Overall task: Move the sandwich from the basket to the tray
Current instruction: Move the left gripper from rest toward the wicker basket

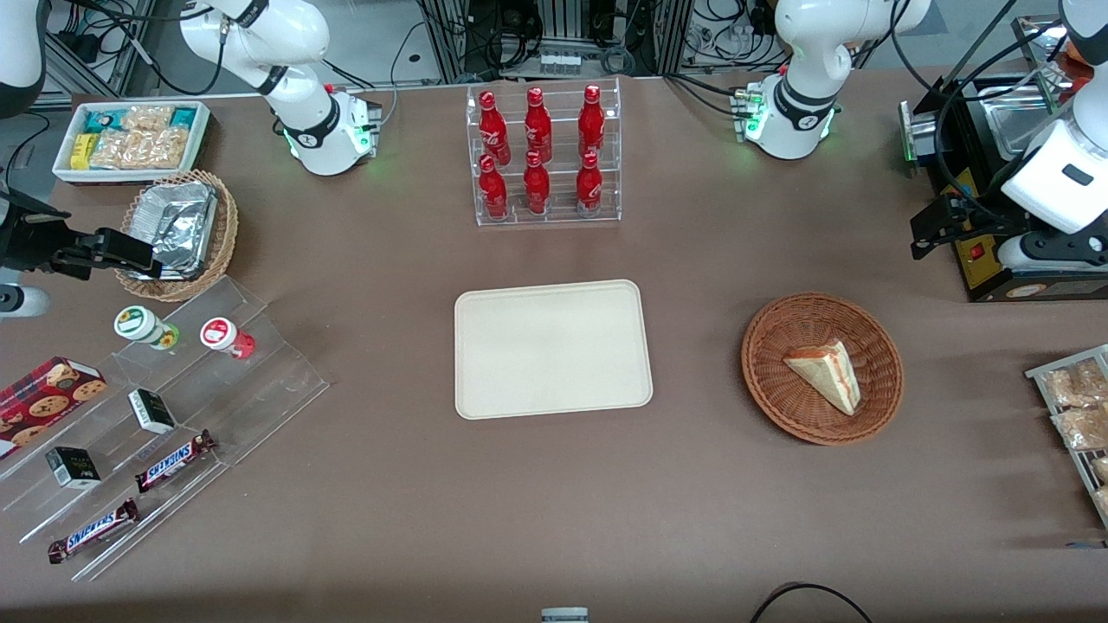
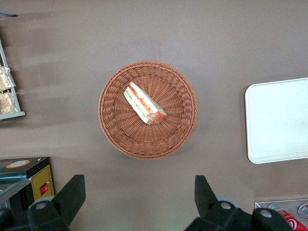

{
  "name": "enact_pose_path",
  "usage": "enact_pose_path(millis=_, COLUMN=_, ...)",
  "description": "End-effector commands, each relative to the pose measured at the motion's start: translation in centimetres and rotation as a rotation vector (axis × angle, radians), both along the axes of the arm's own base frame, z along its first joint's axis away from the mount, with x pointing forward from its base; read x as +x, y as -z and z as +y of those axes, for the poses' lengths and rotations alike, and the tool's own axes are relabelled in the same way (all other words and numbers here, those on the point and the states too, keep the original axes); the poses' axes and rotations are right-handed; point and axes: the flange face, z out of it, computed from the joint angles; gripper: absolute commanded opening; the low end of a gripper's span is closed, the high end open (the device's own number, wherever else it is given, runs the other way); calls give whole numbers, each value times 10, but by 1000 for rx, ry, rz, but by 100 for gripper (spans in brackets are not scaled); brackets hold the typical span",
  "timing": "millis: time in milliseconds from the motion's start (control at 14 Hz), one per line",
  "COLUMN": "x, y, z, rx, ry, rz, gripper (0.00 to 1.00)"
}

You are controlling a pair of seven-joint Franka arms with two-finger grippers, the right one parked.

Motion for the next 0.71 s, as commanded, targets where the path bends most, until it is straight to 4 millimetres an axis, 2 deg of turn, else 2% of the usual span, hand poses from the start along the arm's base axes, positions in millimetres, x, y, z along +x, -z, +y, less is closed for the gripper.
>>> enact_pose_path(millis=0, x=2, y=1, z=0, rx=-10, ry=17, rz=17, gripper=100)
enact_pose_path(millis=286, x=8, y=13, z=1, rx=-12, ry=4, rz=33, gripper=100)
enact_pose_path(millis=500, x=17, y=44, z=3, rx=-9, ry=-4, rz=55, gripper=100)
enact_pose_path(millis=643, x=16, y=76, z=10, rx=-6, ry=-87, rz=26, gripper=100)
